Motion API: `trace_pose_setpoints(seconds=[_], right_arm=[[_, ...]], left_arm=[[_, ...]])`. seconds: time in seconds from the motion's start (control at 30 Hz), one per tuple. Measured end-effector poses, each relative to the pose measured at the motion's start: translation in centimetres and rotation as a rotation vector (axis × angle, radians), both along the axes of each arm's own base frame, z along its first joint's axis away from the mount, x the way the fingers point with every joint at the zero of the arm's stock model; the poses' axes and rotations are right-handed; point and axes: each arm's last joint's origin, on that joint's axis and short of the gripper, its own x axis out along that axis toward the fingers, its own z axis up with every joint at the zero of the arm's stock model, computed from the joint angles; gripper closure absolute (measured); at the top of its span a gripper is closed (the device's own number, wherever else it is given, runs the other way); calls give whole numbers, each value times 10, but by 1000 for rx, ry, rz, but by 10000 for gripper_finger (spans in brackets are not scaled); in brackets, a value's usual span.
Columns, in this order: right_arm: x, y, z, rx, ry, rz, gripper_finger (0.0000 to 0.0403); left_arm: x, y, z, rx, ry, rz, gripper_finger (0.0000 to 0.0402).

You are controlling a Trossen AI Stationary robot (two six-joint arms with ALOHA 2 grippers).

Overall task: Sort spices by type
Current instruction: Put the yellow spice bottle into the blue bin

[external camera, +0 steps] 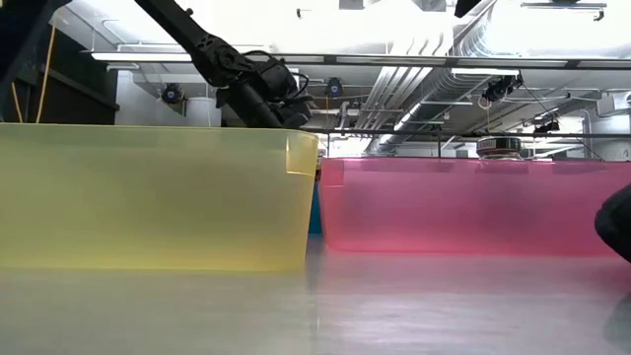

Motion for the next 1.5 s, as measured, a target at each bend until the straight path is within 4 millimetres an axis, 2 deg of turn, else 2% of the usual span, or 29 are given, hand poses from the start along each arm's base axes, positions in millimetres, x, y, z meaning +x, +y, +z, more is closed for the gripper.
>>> trace_pose_setpoints(seconds=[0.5,0.73,1.23,1.5], right_arm=[[0,0,0,0,0,0,402],[0,0,0,0,0,0,402],[0,0,0,3,-6,-6,402],[0,0,0,3,-7,-6,402]], left_arm=[[7,-14,0,-4,-1,-74,401],[7,-13,0,7,4,-62,401],[7,-11,0,117,55,-67,401],[9,-13,0,196,65,-164,401]])
